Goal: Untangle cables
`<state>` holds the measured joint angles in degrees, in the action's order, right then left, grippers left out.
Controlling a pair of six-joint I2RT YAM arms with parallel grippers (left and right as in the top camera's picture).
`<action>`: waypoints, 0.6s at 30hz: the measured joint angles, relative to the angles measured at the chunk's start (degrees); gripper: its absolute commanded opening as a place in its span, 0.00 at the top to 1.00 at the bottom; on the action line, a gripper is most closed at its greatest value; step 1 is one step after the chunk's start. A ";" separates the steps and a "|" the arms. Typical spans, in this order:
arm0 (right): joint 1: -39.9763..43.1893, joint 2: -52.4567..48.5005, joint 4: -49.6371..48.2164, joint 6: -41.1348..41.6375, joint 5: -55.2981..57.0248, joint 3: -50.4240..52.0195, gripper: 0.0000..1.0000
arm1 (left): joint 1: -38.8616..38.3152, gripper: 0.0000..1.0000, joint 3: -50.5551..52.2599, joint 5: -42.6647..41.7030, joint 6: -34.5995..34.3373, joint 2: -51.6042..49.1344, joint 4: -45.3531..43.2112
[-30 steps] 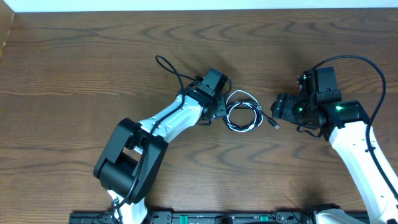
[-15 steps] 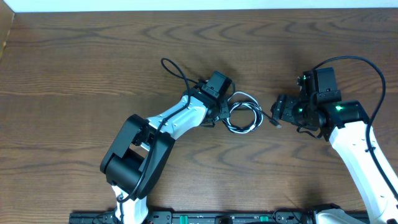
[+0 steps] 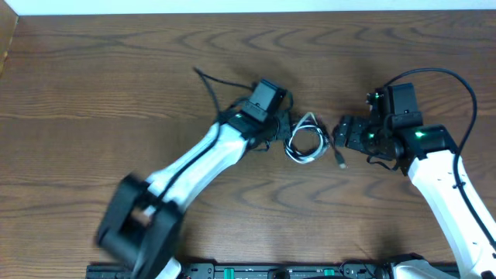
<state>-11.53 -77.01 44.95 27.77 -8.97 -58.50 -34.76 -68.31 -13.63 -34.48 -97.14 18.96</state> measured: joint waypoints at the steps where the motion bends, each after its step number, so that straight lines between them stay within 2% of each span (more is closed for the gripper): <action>1: -0.55 -0.55 -0.48 0.02 -0.28 0.00 0.12 | -0.02 0.92 0.00 -0.81 0.04 2.69 -0.09; 6: -2.23 -4.35 -3.21 0.00 -2.45 0.00 0.14 | -0.02 0.93 0.00 -2.64 -0.22 9.46 -0.11; 18: -3.19 -9.81 -13.70 0.02 -12.81 0.00 0.13 | 0.00 0.93 0.00 -3.04 -2.34 13.60 -0.13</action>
<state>-14.72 -86.83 31.24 27.79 -21.78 -58.50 -34.76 -68.31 -16.67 -36.82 -83.55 18.83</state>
